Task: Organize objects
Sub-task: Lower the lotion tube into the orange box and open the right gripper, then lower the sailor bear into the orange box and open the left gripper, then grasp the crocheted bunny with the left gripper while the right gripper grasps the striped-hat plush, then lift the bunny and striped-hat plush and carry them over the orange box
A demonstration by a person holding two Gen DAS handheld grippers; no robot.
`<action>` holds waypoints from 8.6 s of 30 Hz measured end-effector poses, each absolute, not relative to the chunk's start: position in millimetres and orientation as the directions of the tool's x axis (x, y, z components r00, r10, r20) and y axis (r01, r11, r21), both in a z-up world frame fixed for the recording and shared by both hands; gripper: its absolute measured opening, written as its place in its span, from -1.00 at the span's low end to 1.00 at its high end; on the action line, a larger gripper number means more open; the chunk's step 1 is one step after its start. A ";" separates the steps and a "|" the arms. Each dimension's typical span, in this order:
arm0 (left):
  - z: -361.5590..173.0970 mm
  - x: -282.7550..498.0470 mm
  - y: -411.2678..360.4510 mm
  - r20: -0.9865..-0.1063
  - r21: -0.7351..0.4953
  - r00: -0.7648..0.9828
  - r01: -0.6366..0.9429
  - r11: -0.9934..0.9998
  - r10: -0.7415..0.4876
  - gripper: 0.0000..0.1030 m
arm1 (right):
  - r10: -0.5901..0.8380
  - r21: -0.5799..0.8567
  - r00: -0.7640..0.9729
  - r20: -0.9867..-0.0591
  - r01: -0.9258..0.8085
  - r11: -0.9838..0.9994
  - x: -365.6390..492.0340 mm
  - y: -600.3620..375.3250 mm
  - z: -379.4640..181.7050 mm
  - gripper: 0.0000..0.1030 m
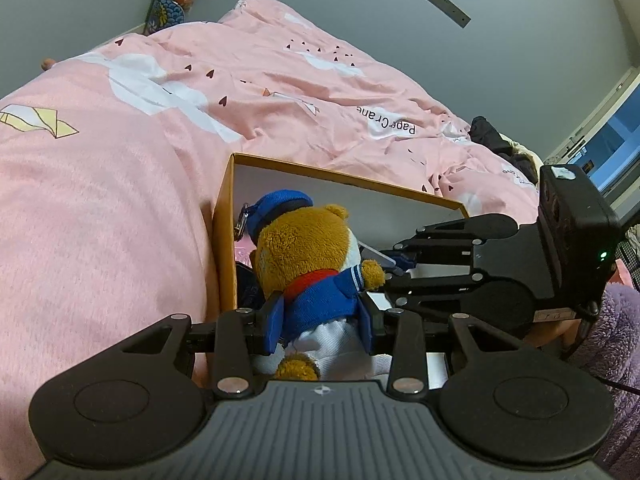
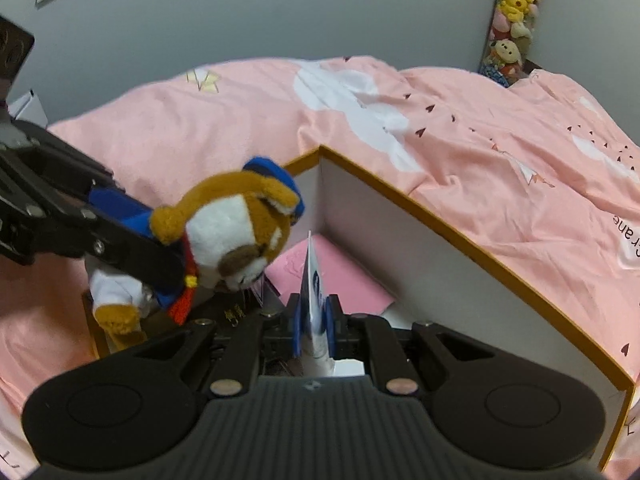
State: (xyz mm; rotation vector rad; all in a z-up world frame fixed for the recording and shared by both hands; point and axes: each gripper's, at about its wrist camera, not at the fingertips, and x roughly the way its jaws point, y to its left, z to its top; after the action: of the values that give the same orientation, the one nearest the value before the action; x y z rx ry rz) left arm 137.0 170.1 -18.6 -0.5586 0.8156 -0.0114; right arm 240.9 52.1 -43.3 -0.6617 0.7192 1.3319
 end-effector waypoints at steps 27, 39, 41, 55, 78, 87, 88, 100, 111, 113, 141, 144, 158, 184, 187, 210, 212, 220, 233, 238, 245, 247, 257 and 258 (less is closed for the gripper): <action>10.7 132.4 112.3 -0.596 -0.546 0.701 0.004 0.838 -0.392 -0.16 | 0.504 -0.041 0.481 -0.717 -0.751 0.659 226.8 -55.0 1.0 0.05; -48.4 192.5 74.1 -0.666 -0.572 0.606 -0.042 0.819 -0.434 -0.17 | 0.487 0.021 0.495 -0.720 -0.685 0.728 226.3 -88.4 -21.3 -0.30; -53.4 196.7 73.6 -0.675 -0.562 0.607 -0.054 0.825 -0.420 -0.17 | 0.490 0.010 0.493 -0.719 -0.698 0.716 223.7 -86.2 -26.4 -0.35; -63.6 211.3 60.8 -0.724 -0.484 0.595 -0.078 0.871 -0.349 -0.20 | 0.456 -0.026 0.508 -0.731 -0.689 0.725 215.8 -85.5 -37.9 -0.35; -92.9 218.4 61.2 -0.831 -0.409 0.455 -0.110 0.906 -0.320 -0.28 | 0.476 0.021 0.511 -0.716 -0.665 0.746 213.6 -88.9 -35.0 -0.34; -92.4 211.0 70.3 -0.845 -0.416 0.431 -0.158 0.895 -0.317 0.02 | 0.465 0.012 0.512 -0.722 -0.663 0.748 213.1 -88.1 -39.2 -0.34; -90.8 208.4 71.1 -0.846 -0.413 0.431 -0.160 0.896 -0.314 0.02 | 0.465 0.012 0.513 -0.722 -0.663 0.749 212.8 -88.4 -39.1 -0.34; -36.4 160.0 64.9 -0.777 -0.336 0.593 -0.109 0.936 -0.210 0.04 | 0.492 0.012 0.554 -0.671 -0.655 0.755 190.6 -95.8 -18.5 -0.11; -8.9 120.7 50.5 -0.712 -0.330 0.682 -0.114 0.937 -0.168 0.04 | 0.549 0.069 0.582 -0.599 -0.646 0.760 144.4 -115.2 0.4 0.06; -7.8 110.1 50.6 -0.714 -0.324 0.681 -0.118 0.939 -0.161 0.04 | 0.549 0.085 0.582 -0.600 -0.636 0.767 136.2 -119.7 -0.9 0.06; -67.9 62.9 63.2 -0.866 -0.385 0.442 -0.289 0.876 -0.234 0.14 | 0.399 0.108 0.483 -0.779 -0.524 0.845 102.1 -143.3 -76.0 0.24; -68.8 67.1 59.4 -0.870 -0.371 0.437 -0.269 0.889 -0.230 0.32 | 0.369 0.073 0.478 -0.797 -0.529 0.845 103.4 -137.5 -84.3 0.36; -87.2 77.6 55.5 -0.926 -0.212 0.362 -0.261 0.942 -0.108 0.51 | 0.268 -0.048 0.465 -0.844 -0.562 0.826 119.3 -116.6 -121.1 0.50; -115.2 72.2 28.6 -0.955 -0.036 0.296 -0.102 0.994 -0.004 0.47 | 0.347 0.010 0.483 -0.804 -0.572 0.820 113.2 -117.4 -101.0 0.35; -110.8 68.2 36.5 -0.949 -0.068 0.314 -0.128 0.989 -0.025 0.29 | 0.371 0.025 0.498 -0.784 -0.571 0.820 104.4 -130.0 -88.0 0.35; -20.4 38.2 62.3 -0.746 -0.411 0.607 -0.096 0.907 -0.274 -0.09 | 0.511 0.083 0.547 -0.663 -0.625 0.776 98.2 -142.9 -14.0 0.35; -12.0 39.5 65.0 -0.725 -0.421 0.632 -0.091 0.902 -0.274 -0.09 | 0.519 0.071 0.555 -0.650 -0.635 0.769 98.5 -140.0 -7.2 0.35; 9.5 62.0 78.9 -0.659 -0.460 0.698 -0.080 0.884 -0.280 -0.09 | 0.550 0.046 0.575 -0.605 -0.665 0.745 121.5 -133.7 22.8 0.35; 40.1 103.4 104.9 -0.597 -0.460 0.764 -0.074 0.885 -0.246 -0.09 | 0.507 -0.081 0.537 -0.674 -0.736 0.672 203.6 -91.4 28.5 0.35; 36.7 125.5 103.4 -0.602 -0.462 0.756 -0.065 0.884 -0.259 -0.09 | 0.446 -0.074 0.447 -0.775 -0.766 0.639 228.6 -73.3 -1.0 0.35; 24.5 149.7 97.4 -0.626 -0.456 0.726 -0.047 0.889 -0.283 -0.09 | 0.375 -0.078 0.369 -0.850 -0.793 0.604 235.6 -62.4 -32.3 0.35; 21.6 155.6 94.0 -0.632 -0.455 0.718 -0.040 0.889 -0.291 -0.09 | 0.358 -0.080 0.348 -0.866 -0.804 0.589 237.4 -58.9 -38.4 0.36; 5.1 185.2 84.3 -0.670 -0.439 0.676 -0.030 0.898 -0.305 -0.09 | 0.330 -0.029 0.253 -0.909 -0.830 0.557 243.4 -55.3 -45.5 0.40; 3.6 188.0 83.2 -0.679 -0.429 0.670 -0.030 0.903 -0.300 -0.09 | 0.331 -0.025 0.250 -0.910 -0.830 0.557 243.5 -56.0 -44.9 0.40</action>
State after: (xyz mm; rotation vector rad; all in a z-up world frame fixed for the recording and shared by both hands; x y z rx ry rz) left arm 188.0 83.2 3.6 -0.4297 0.8287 -0.1574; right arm 243.5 -56.0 -44.9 -0.5782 1.0347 0.8528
